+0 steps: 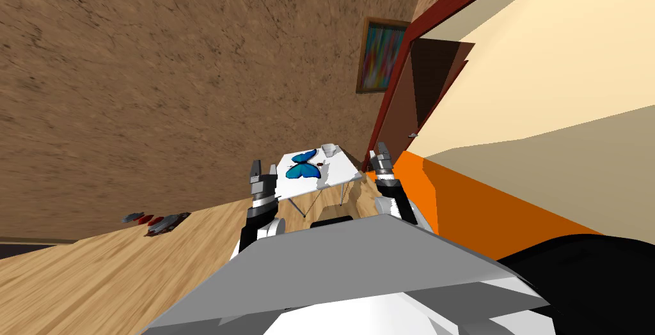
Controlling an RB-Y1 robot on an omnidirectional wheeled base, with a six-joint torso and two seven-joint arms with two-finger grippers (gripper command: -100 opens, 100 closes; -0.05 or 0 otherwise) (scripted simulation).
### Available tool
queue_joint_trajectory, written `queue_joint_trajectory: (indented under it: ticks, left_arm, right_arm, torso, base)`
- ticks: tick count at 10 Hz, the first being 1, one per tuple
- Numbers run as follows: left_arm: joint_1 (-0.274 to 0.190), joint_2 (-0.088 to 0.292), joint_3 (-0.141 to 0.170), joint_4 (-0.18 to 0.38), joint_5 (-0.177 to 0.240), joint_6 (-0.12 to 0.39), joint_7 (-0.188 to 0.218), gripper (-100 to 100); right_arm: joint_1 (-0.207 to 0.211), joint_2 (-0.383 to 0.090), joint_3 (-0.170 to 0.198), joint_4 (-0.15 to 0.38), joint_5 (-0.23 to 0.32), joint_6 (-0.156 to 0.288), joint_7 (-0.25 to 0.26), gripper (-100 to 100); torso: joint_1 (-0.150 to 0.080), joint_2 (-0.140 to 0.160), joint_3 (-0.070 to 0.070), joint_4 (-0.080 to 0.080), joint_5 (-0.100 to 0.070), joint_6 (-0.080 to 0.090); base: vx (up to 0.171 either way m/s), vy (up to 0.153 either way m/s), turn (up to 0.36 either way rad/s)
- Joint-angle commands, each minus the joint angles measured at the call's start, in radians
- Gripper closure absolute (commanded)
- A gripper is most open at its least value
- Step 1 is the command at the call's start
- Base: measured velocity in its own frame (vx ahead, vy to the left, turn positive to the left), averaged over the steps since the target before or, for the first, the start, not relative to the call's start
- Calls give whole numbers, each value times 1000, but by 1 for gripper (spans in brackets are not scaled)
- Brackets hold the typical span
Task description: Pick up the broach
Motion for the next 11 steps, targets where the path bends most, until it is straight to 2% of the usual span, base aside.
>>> queue_joint_trajectory:
  ticks: [1, 4, 5, 7, 8, 9, 11]
  left_arm:
    - [-1, 29, -8, 12, 9, 26, 5, -100]
    - [-3, 99, -36, 62, 44, 114, 21, -100]
    - [-3, 99, -36, 62, 44, 124, 21, -100]
    - [-7, 150, -62, 116, 81, 195, 34, -100]
    - [-7, 150, -62, 116, 81, 219, 34, -100]
    - [-10, 175, -75, 149, 103, 252, 41, -100]
    - [-10, 175, -75, 149, 103, 273, 41, -100]
  right_arm:
    - [0, 0, 0, 0, 0, 0, 0, 0]
    - [0, 0, 0, 0, 0, 0, 0, 0]
    - [0, 0, 0, 0, 0, 0, 0, 0]
    - [0, 0, 0, 0, 0, 0, 0, 0]
    - [0, 0, 0, 0, 0, 0, 0, 0]
    - [0, 0, 0, 0, 0, 0, 0, 0]
    - [0, 0, 0, 0, 0, 0, 0, 0]
  torso:
    - [0, 0, 0, 0, 0, 0]
    - [1, 5, 3, 1, 0, 0]
    - [1, 8, 5, 2, 0, 0]
    - [-1, 7, 4, 2, 0, 0]
    - [-3, 8, 4, 2, -1, 0]
    - [-3, 7, 4, 2, -1, 0]
    - [-2, 6, 3, 1, 0, 0]
  base:
    - [-25, 9, -12]
    - [-92, 9, -21]
    - [-110, -6, -11]
    - [-109, -42, -35]
    - [-100, -49, -14]
    - [-96, -32, -31]
    - [-54, -20, -18]
